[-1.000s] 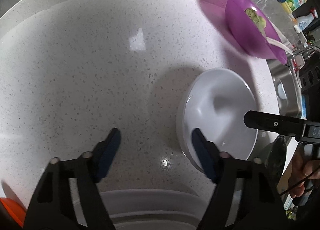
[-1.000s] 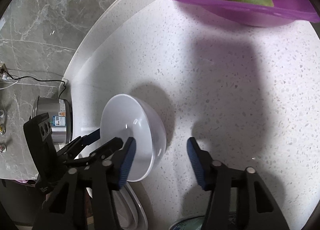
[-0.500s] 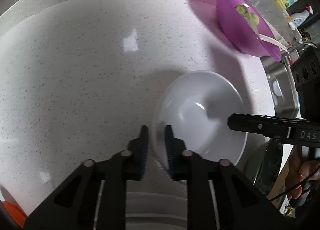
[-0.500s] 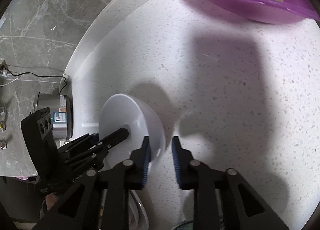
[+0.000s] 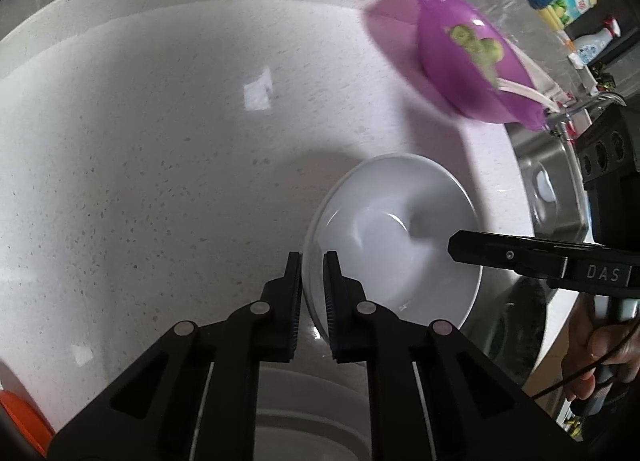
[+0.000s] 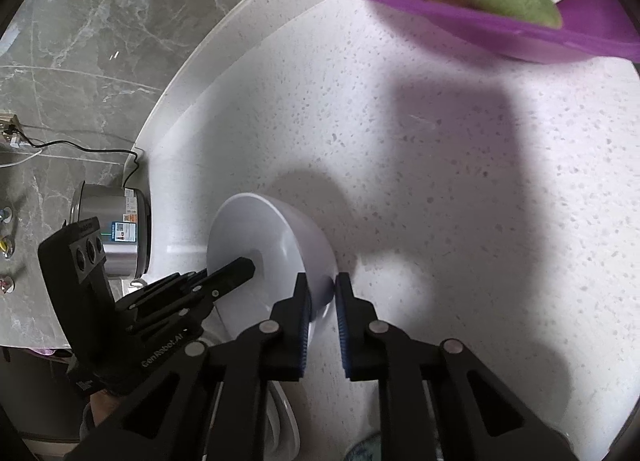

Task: Organize plates and bowls
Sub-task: 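Carry the white bowl with both tools and lower it into the blue-patterned bowl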

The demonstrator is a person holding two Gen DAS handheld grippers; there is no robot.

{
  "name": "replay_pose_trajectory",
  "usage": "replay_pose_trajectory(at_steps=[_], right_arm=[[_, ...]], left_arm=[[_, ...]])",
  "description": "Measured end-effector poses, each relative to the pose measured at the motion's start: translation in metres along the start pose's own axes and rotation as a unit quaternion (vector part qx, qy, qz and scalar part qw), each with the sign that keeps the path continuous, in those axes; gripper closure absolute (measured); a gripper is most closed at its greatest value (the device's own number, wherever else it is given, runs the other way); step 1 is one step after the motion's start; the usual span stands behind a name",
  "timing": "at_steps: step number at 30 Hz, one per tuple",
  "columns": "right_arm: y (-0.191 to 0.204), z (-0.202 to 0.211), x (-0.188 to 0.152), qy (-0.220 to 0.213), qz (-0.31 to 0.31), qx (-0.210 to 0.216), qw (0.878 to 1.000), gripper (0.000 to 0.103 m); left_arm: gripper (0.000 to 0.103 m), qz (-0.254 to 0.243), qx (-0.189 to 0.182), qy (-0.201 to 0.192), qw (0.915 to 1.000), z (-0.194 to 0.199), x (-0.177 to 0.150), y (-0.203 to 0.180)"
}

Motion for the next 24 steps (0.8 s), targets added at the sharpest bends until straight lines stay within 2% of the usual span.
replay_pose_trajectory(at_steps=[7,16,24], right_arm=[[-0.007,0.046,-0.013,-0.023,-0.006,0.003,1.000,0.088],[-0.028,0.099,-0.054,-0.034,-0.022,-0.003,0.999,0.088],[-0.075,0.107,-0.092,-0.025,-0.064,-0.007,0.998,0.088]], left_arm=[[0.094,-0.025,-0.015,-0.010,0.9995,0.023,-0.006,-0.043],[0.094,-0.056,-0.041,-0.002,0.9976,0.041,-0.041,-0.114],[0.094,-0.077,-0.046,0.032,0.9954,0.014,-0.086,-0.160]])
Point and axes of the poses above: each gripper's, at about its wrist camera, not at the fingertips, and z roughly against the way its jaws point, y to its left, x to its top, the point moved 8 cm from there along -z, roughly the way its jaws point, and after that the axes turned 2 degrees about -z, right-handed, at the moved point
